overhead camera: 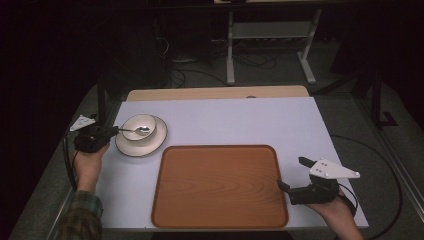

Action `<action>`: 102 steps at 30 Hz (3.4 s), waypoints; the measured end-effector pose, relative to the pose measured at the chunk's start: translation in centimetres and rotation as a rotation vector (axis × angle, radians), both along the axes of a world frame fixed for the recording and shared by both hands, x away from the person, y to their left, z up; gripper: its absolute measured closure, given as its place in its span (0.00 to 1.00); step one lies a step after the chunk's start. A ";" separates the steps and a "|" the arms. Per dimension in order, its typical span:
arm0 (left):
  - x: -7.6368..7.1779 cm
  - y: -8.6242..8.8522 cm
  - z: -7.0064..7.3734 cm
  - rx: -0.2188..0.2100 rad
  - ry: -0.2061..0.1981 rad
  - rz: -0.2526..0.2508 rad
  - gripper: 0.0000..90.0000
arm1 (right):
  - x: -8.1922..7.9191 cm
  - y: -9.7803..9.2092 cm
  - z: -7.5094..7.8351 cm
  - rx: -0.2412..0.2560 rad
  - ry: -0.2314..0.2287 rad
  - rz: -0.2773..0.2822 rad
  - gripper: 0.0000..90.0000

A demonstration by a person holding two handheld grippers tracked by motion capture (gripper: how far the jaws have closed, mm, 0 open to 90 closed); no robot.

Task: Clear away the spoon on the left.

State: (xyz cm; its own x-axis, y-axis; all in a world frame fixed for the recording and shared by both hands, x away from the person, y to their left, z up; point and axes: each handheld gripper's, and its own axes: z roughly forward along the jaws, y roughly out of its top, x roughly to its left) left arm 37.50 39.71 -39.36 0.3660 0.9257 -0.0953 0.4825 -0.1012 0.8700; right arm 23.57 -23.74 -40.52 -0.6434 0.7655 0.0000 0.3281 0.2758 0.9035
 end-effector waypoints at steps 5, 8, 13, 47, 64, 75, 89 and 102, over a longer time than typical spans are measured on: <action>0.7 0.2 0.1 -0.009 -0.009 0.014 1.00 | 0.0 0.0 -0.1 -0.011 0.001 0.002 0.00; 1.0 0.2 0.1 -0.008 -0.013 0.018 1.00 | -0.1 0.0 -0.1 -0.010 0.000 0.002 0.00; 1.8 0.3 -0.1 -0.001 -0.015 0.032 1.00 | -0.1 -0.1 -0.1 -0.011 -0.001 -0.001 0.00; 1.4 0.5 -0.5 -0.006 0.017 0.079 0.40 | -0.4 -0.3 0.1 -0.013 -0.008 -0.010 0.00; 4.7 -0.6 -1.6 -0.050 0.018 0.081 0.38 | -0.2 -0.5 -0.1 -0.010 -0.002 -0.019 0.00; 4.8 -0.6 -1.9 -0.080 0.029 0.071 0.53 | -0.3 -0.4 -0.1 -0.014 -0.001 -0.015 0.00; 4.8 -1.0 -1.9 -0.043 0.032 0.056 0.70 | -0.3 -0.6 0.0 -0.013 -0.004 -0.020 0.00; 4.2 -1.3 -1.0 -0.039 0.014 0.041 0.78 | -0.4 -0.7 0.1 -0.012 -0.010 -0.023 0.00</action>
State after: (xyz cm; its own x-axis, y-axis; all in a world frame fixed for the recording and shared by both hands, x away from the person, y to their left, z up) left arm 41.73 38.40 -40.36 0.3262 0.9354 -0.1362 0.4973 -0.0473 0.8663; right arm 23.18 -24.45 -40.42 -0.6259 0.7798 -0.0154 0.3255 0.2790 0.9035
